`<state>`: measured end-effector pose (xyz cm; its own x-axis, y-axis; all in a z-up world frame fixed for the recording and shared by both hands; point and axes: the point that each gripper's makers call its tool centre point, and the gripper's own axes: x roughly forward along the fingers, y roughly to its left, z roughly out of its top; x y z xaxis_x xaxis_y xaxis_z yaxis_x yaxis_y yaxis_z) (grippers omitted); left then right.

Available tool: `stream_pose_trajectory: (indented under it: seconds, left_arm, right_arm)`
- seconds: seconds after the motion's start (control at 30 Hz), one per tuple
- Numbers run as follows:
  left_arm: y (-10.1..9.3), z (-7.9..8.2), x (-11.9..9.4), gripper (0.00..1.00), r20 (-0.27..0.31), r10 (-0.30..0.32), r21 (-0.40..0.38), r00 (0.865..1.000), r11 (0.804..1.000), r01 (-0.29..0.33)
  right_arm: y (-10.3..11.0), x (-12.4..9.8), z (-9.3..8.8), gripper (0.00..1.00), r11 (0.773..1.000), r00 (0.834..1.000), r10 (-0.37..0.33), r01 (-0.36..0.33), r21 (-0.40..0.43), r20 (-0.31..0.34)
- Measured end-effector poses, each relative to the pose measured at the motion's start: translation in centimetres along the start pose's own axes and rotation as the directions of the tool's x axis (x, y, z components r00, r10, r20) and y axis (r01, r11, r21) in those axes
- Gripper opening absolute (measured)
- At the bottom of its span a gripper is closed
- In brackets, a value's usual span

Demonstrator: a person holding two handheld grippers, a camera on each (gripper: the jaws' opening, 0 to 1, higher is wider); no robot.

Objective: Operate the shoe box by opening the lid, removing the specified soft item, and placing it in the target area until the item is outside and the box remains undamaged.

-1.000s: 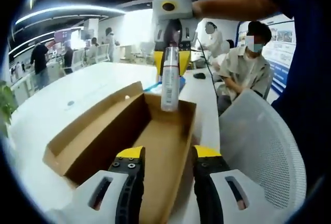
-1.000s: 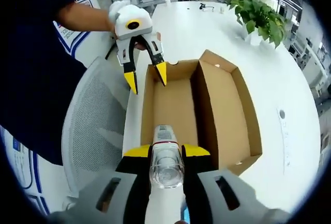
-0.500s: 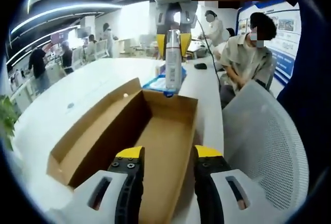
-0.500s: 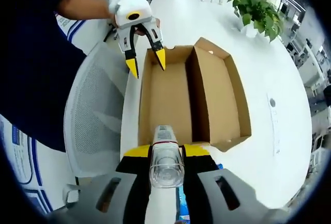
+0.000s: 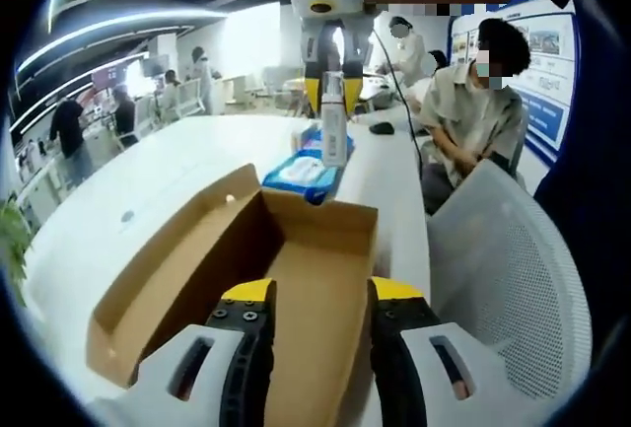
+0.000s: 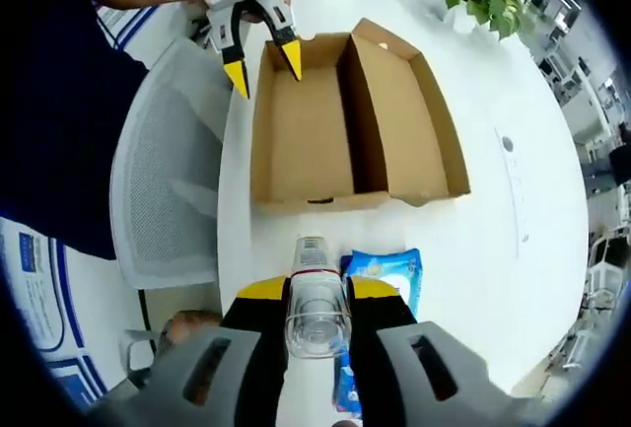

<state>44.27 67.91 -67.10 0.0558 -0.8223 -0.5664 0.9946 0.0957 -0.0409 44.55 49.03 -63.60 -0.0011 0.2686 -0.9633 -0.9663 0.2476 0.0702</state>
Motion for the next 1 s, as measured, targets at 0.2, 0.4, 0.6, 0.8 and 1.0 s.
stream_pose_trajectory:
  seconds: [0.2, 0.4, 0.6, 0.8, 1.0]
  left_arm:
    - [-0.6, 0.4, 1.1, 0.36, -0.001, -0.017, 0.0, 1.0, 1.0, 0.017]
    - [-0.9, 0.9, 2.0, 0.35, -0.001, -0.028, 0.004, 1.0, 1.0, 0.028]
    - [-0.6, 1.1, 2.5, 0.34, -0.004, -0.022, 0.004, 1.0, 1.0, 0.022]
    - [0.0, 0.8, 2.7, 0.33, -0.009, -0.008, -0.009, 1.0, 1.0, 0.008]
    - [0.4, 0.9, 2.9, 0.33, -0.007, -0.008, -0.014, 1.0, 1.0, 0.008]
  right_arm:
    - [-0.3, 0.1, -2.8, 0.2, 1.0, 0.999, -0.011, 0.011, 0.007, -0.049]
    - [-0.7, 0.4, -5.0, 0.2, 1.0, 0.996, -0.014, 0.015, 0.007, -0.085]
    - [-1.3, 1.2, -6.5, 0.2, 1.0, 0.994, -0.017, 0.017, 0.004, -0.108]
    - [-2.4, 1.7, -7.2, 0.2, 1.0, 0.992, -0.024, 0.024, -0.001, -0.126]
    - [-4.2, 1.8, -7.0, 0.2, 0.999, 0.99, -0.044, 0.042, -0.014, -0.133]
